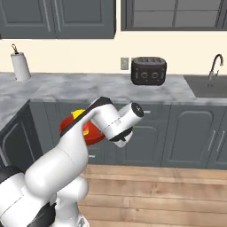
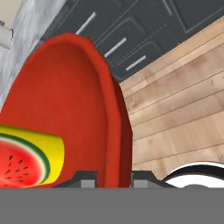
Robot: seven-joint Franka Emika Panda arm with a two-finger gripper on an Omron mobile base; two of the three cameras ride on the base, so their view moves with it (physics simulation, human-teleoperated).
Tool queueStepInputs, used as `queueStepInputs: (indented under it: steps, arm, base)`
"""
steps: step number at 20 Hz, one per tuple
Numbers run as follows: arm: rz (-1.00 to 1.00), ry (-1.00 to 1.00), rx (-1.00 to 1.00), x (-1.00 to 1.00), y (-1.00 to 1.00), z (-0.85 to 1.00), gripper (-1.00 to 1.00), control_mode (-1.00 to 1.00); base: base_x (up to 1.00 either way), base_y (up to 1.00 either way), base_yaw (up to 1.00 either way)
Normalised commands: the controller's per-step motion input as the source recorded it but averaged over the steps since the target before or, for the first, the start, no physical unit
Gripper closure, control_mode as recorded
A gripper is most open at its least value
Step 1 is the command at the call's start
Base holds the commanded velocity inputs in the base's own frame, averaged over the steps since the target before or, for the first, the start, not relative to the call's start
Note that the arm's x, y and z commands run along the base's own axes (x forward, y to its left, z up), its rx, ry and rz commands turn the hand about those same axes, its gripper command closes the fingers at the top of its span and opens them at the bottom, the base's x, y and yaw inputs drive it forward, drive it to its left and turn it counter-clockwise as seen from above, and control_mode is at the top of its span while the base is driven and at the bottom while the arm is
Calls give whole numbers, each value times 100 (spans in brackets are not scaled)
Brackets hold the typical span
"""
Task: Place the cup inside the bowl on the dining table and move the bowl to any counter.
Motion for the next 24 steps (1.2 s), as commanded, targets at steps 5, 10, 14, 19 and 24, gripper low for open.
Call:
queueStepInputs:
  steps: [5, 10, 14, 19, 24]
  arm:
    - [0, 0, 0, 0, 0, 0, 100, 100]
    - [0, 0, 0, 0, 0, 0, 100, 100]
    - [0, 0, 0, 0, 0, 0, 100, 100]
    - [0, 0, 0, 0, 0, 0, 100, 100]
    - [0, 0, 0, 0, 0, 0, 100, 100]
  base:
    - [98, 47, -6]
    - [99, 33, -5]
    - [89, 32, -4]
    - [27, 17, -2]
    - [0, 0, 0]
